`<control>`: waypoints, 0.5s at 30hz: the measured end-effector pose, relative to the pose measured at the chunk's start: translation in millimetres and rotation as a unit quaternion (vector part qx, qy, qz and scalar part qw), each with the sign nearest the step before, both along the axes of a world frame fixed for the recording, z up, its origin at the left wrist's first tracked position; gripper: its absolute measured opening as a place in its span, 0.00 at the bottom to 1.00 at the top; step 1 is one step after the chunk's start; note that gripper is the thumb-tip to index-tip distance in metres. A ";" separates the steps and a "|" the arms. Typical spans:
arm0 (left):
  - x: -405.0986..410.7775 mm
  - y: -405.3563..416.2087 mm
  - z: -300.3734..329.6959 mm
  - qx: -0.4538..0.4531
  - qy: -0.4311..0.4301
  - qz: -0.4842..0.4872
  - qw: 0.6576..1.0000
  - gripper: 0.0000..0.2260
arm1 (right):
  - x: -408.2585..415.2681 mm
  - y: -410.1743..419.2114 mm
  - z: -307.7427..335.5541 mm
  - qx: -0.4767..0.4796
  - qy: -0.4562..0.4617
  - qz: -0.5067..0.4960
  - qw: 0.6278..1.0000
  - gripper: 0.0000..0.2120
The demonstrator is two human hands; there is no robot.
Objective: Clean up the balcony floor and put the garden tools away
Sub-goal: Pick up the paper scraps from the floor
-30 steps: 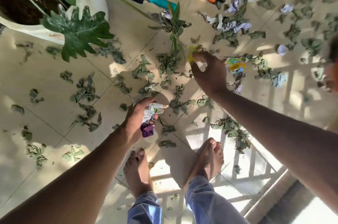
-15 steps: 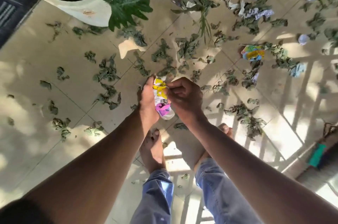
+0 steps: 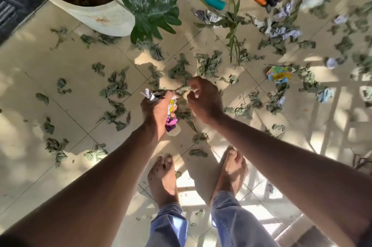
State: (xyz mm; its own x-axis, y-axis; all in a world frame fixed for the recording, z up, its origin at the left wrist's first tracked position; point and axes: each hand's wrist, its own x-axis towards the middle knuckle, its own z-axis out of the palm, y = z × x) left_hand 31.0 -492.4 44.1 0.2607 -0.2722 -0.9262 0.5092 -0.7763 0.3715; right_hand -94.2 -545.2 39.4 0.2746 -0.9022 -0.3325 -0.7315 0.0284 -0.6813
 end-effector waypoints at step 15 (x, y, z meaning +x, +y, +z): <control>12.2 -84.3 -62.0 -0.076 -0.245 0.021 0.966 0.19 | -51.4 -208.0 -213.0 -0.052 0.207 0.012 0.977 0.31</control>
